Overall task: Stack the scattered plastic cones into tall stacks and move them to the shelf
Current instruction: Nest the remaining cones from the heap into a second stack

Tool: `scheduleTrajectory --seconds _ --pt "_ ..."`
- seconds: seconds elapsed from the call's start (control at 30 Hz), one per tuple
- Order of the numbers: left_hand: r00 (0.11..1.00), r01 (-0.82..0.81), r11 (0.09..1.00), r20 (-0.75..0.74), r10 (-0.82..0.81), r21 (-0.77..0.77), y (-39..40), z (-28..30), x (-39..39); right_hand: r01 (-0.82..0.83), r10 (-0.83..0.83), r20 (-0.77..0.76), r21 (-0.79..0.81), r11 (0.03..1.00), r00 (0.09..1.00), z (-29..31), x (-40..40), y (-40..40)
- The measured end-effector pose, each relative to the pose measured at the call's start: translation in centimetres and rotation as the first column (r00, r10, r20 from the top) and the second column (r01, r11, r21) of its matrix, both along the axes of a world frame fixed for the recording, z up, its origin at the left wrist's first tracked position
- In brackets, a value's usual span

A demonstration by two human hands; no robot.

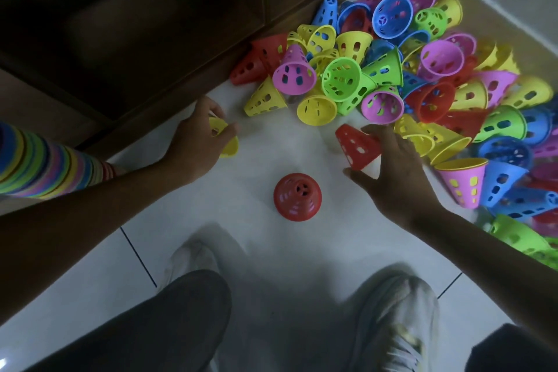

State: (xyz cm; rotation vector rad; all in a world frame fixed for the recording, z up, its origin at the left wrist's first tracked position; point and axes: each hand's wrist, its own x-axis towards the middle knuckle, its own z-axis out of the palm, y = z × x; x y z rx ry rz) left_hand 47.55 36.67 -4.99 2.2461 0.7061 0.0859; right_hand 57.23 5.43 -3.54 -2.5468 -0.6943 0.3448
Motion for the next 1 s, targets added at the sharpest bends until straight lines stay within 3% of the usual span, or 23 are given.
scheduleTrajectory --seconds 0.13,0.27,0.4,0.6,0.87,1.0 --pt "0.984 -0.176 0.934 -0.072 0.161 -0.310 -1.7 1.4 -0.6 0.237 -0.148 -0.311 0.273 0.932 0.939 2.6 -1.7 1.4" --pt "0.919 -0.393 0.657 -0.260 0.296 -0.643 -2.5 2.7 -1.3 0.397 -0.138 -0.503 0.455 0.797 0.853 5.0 -2.9 2.7" --pt "0.890 -0.454 0.421 -0.374 0.262 -0.785 -2.8 4.0 -2.8 0.414 -0.061 -0.559 0.532 0.739 0.827 6.8 -4.3 3.6" --pt "0.903 -0.419 0.244 -0.373 0.213 -0.874 -4.4 6.6 -5.2 0.311 0.059 -0.552 0.551 0.774 0.832 6.1 -6.4 4.2" --pt "0.953 -0.282 0.170 -0.256 0.163 -0.944 -5.9 8.1 -7.6 0.074 0.081 -0.363 0.392 0.917 0.928 3.4 -8.6 2.9" --pt "0.985 -0.162 0.263 -0.139 0.102 -0.951 -6.2 8.3 -7.6 0.077 0.098 -0.378 0.422 0.904 0.921 4.2 -9.4 2.4"
